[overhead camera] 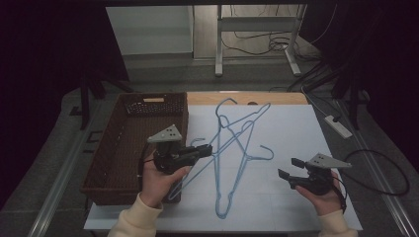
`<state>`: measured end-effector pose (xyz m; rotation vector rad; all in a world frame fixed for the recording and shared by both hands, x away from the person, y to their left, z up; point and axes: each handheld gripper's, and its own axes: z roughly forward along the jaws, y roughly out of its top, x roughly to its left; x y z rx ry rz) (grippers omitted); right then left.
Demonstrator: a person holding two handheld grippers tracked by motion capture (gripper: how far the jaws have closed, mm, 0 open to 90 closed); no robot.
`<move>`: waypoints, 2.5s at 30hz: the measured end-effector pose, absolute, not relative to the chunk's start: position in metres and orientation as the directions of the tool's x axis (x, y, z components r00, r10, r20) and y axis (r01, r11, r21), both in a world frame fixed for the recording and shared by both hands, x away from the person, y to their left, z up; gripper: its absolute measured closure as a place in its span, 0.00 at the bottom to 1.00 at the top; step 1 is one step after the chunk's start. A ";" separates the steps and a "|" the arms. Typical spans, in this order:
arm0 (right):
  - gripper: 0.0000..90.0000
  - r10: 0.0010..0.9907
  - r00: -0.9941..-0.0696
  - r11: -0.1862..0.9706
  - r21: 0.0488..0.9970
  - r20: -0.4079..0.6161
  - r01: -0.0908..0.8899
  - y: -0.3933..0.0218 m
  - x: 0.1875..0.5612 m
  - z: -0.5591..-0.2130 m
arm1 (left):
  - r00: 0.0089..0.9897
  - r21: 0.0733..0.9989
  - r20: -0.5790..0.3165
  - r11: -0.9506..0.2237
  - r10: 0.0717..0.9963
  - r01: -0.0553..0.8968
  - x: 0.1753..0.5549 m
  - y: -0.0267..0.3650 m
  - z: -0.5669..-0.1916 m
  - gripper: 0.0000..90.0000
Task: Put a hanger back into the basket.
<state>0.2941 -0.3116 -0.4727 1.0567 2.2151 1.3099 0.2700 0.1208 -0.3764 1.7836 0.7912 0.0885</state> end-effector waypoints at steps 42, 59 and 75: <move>0.33 0.755 -0.653 0.319 0.842 0.052 0.435 -0.309 0.295 -0.480 | 0.624 0.891 -0.274 -0.050 0.732 0.450 0.278 0.255 -0.379 0.96; 0.33 0.758 -0.651 0.322 0.841 0.046 0.434 -0.309 0.296 -0.481 | 0.574 0.880 -0.279 -0.035 0.770 0.474 0.284 0.294 -0.393 0.96; 0.33 0.757 -0.652 0.326 0.838 0.046 0.438 -0.309 0.296 -0.482 | 0.552 0.828 -0.261 -0.110 0.792 0.549 0.297 0.303 -0.416 0.96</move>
